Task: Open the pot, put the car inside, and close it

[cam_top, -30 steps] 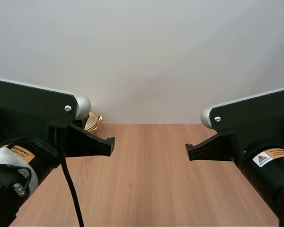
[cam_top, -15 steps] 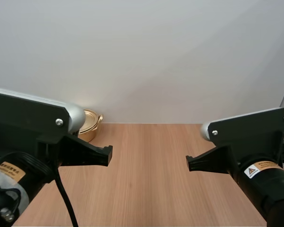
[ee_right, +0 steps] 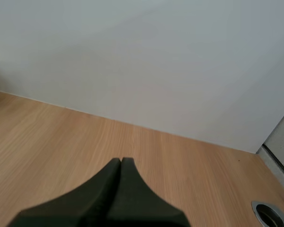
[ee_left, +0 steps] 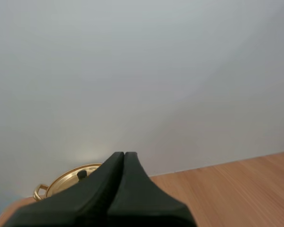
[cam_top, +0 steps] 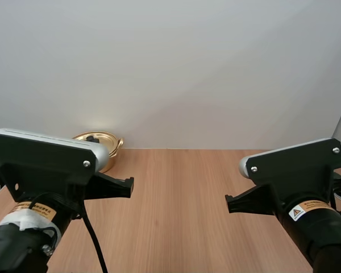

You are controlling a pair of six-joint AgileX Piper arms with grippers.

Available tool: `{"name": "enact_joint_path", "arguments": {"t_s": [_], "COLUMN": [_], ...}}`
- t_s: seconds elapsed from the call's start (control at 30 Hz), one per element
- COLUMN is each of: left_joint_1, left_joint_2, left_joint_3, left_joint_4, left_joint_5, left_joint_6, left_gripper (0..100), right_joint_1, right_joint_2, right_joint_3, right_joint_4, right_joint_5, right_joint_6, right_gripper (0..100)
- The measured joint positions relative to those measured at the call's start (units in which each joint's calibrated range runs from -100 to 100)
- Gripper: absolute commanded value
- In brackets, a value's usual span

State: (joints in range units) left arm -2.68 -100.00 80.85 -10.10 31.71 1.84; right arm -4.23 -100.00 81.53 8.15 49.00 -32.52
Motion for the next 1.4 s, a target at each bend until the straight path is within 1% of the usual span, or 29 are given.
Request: {"name": "enact_joint_path", "arguments": {"t_s": [0.07, 0.13, 0.27, 0.33, 0.47, 0.73, 0.87, 0.93, 1.03, 1.1, 1.4], "left_joint_1": [0.00, 0.00, 0.00, 0.00, 0.00, 0.00, 0.00, 0.00, 0.00, 0.17, 0.17], "left_joint_2": [0.00, 0.00, 0.00, 0.00, 0.00, 0.00, 0.00, 0.00, 0.01, 0.00, 0.00], "left_joint_3": [0.15, 0.15, 0.15, 0.15, 1.25, 10.46, 15.08, 17.18, 17.84, 18.72, 19.03], "left_joint_4": [-0.10, -0.10, -0.10, -0.10, 0.00, 0.00, 0.00, -0.14, -0.14, -0.14, -0.26], "left_joint_5": [-3.67, -4.85, -2.64, -1.55, -2.86, -16.74, -17.70, -17.70, -17.49, -17.71, -7.53], "left_joint_6": [0.48, 1.79, 5.93, 6.71, 6.71, 6.39, 6.17, 4.80, 3.88, 1.70, -2.59], "left_gripper": [0, 0, 0, 0, 0, 0, 0, 0, 0, 0, 0], "right_joint_1": [0.15, 0.33, 0.56, 0.56, 0.56, 1.01, 1.10, 1.10, 1.10, 1.10, 1.10], "right_joint_2": [0.00, 0.00, 0.00, 0.03, 0.00, 0.00, 0.00, 0.00, 0.00, 0.00, 0.00], "right_joint_3": [0.93, 2.11, 4.44, 6.01, 8.59, 9.60, 9.60, 9.60, 9.60, 9.60, 9.60], "right_joint_4": [0.16, 1.33, 1.48, 1.59, 3.12, 3.79, 3.68, 3.19, 3.19, 3.19, -4.37], "right_joint_5": [-0.04, -0.25, -1.92, -2.38, -5.11, -6.17, -7.51, -8.92, -9.36, -9.39, -9.38], "right_joint_6": [0.00, 0.00, 0.08, 0.08, 0.08, 0.08, 0.08, 0.08, 0.08, 0.08, 11.68], "right_gripper": [0, 0, 0, 0, 0, 0, 0, 0, 0, 0, 0]}}
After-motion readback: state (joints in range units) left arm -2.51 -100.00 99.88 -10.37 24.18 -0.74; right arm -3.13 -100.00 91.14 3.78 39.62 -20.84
